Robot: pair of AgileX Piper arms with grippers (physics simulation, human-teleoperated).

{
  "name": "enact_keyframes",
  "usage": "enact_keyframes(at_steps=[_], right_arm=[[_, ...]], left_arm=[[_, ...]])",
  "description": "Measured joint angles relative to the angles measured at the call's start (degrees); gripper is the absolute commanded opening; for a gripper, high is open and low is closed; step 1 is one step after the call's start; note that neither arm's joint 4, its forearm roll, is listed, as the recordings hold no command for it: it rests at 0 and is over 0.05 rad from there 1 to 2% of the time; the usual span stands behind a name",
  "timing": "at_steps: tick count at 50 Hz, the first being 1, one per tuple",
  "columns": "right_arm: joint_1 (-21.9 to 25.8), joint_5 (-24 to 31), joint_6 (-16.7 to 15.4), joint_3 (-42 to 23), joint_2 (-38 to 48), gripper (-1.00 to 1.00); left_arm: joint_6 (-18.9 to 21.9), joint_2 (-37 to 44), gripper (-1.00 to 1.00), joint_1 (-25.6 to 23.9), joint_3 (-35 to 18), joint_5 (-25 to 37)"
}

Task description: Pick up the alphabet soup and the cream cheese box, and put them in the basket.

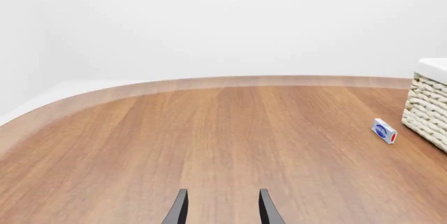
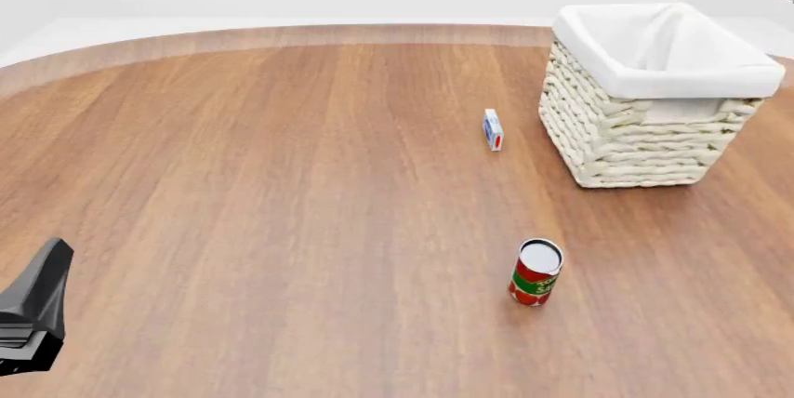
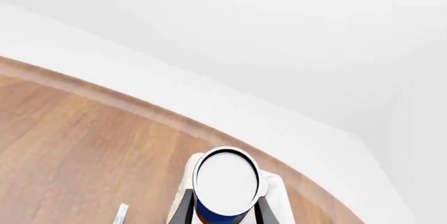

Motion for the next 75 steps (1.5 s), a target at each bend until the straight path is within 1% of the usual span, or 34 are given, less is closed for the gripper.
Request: enact_keyframes(at_steps=[17,33,53,75], right_arm=[[-3.0,0.2,0.9,-7.8,10.3,-1.0],[-5.6,0.3,1.7,-13.1,19.0,-1.0],[-8.3,0.1,1.4,-16.7,27.9,-1.0],[-11.2,0.6,0.6,-18.4,33.8,-1.0]], left_arm=[[0.0,0.0,1.0,0.0,0.0,0.0],[0.0,0.0,1.0,0.0,0.0,0.0],[0.0,0.0,1.0,0.0,0.0,0.0],[0.0,0.0,1.0,0.0,0.0,0.0]])
